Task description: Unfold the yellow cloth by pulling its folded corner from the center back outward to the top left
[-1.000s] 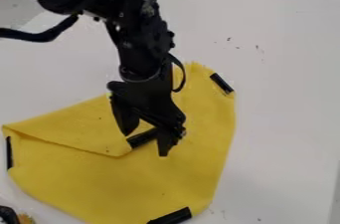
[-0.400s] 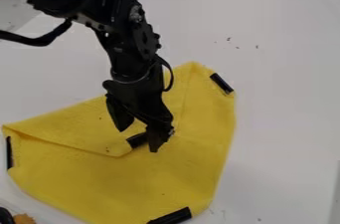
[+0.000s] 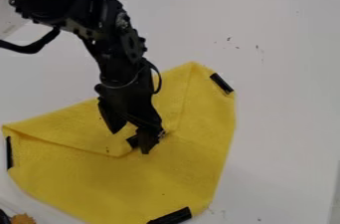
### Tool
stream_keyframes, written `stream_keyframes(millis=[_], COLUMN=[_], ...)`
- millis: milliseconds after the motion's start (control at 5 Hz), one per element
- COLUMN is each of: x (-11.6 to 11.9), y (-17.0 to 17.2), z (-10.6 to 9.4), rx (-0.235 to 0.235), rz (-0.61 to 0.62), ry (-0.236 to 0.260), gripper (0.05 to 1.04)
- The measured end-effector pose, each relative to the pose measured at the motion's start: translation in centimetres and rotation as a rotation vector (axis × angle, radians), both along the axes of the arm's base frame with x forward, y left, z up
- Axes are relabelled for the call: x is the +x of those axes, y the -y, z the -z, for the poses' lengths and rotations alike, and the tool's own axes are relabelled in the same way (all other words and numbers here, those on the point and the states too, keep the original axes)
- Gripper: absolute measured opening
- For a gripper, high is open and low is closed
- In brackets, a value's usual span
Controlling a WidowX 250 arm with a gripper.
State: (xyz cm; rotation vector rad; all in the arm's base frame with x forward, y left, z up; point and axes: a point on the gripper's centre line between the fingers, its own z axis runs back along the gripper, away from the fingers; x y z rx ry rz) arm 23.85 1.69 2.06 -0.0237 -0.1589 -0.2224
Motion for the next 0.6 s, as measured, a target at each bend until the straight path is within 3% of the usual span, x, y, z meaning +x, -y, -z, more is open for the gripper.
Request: stream_keyframes(millis=[400, 600], x=[0.42, 0.53], y=[-0.14, -0.12], z=[0.9, 1.09], rx=[-0.027, -0.028], rz=[0.04, 0.053], ry=[0.017, 0.011], gripper=[0.942, 0.653])
